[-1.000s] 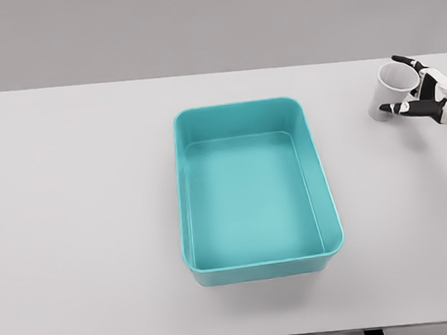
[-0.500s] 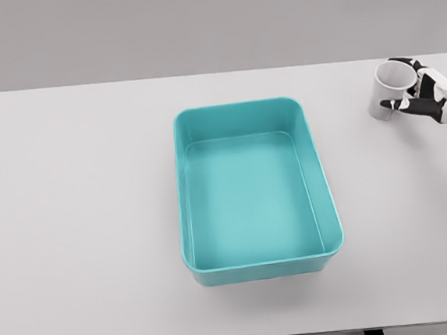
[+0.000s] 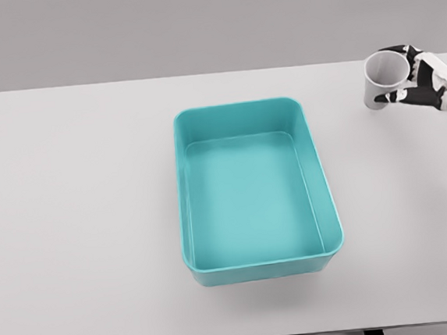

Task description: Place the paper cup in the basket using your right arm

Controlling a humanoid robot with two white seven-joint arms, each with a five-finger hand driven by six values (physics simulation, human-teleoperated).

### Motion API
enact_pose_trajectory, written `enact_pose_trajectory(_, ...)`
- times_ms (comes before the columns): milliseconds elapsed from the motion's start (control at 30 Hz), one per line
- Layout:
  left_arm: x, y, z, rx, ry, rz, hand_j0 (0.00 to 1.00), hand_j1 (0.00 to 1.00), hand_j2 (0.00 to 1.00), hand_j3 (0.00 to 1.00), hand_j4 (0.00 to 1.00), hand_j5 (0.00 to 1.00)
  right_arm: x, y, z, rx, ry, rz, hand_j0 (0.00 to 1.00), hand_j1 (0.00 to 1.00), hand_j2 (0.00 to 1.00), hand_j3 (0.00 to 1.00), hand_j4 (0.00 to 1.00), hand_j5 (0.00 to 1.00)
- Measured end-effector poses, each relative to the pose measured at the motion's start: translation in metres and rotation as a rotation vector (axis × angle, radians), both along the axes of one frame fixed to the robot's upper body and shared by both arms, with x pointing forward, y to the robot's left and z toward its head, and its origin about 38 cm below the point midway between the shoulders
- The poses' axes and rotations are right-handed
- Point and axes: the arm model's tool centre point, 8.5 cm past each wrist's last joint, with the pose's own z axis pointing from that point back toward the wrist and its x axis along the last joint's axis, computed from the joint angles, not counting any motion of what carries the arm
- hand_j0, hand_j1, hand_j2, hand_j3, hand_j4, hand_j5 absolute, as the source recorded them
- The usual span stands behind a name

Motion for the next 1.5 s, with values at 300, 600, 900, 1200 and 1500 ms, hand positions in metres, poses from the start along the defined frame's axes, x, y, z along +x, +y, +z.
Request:
enact_pose_trajectory(300,0.0,0.0,0.0,0.0,0.0,0.0,1.0,1.0,1.0,1.0,1.0,1.0,-0.011,0.015,0.015,-0.044,-0.085,0.065,0.6,0.6,0.6,0.6,0.6,0.6)
enact_pose_trajectory(600,0.0,0.0,0.0,0.0,0.0,0.0,1.0,1.0,1.0,1.0,1.0,1.0,-0.027,0.043,0.035,-0.084,-0.179,0.153,0.6,0.6,0.6,0.6,0.6,0.6)
enact_pose_trajectory(900,0.0,0.0,0.0,0.0,0.0,0.0,1.0,1.0,1.0,1.0,1.0,1.0,-0.046,0.077,0.067,-0.122,-0.297,0.25,0.6,0.6,0.6,0.6,0.6,0.6)
enact_pose_trajectory(1200,0.0,0.0,0.0,0.0,0.0,0.0,1.0,1.0,1.0,1.0,1.0,1.0,-0.069,0.107,0.088,-0.148,-0.384,0.335,0.6,0.6,0.6,0.6,0.6,0.6)
enact_pose_trajectory(1500,0.0,0.0,0.0,0.0,0.0,0.0,1.0,1.0,1.0,1.0,1.0,1.0,-0.084,0.132,0.108,-0.176,-0.458,0.401,0.6,0.6,0.6,0.6,0.6,0.6)
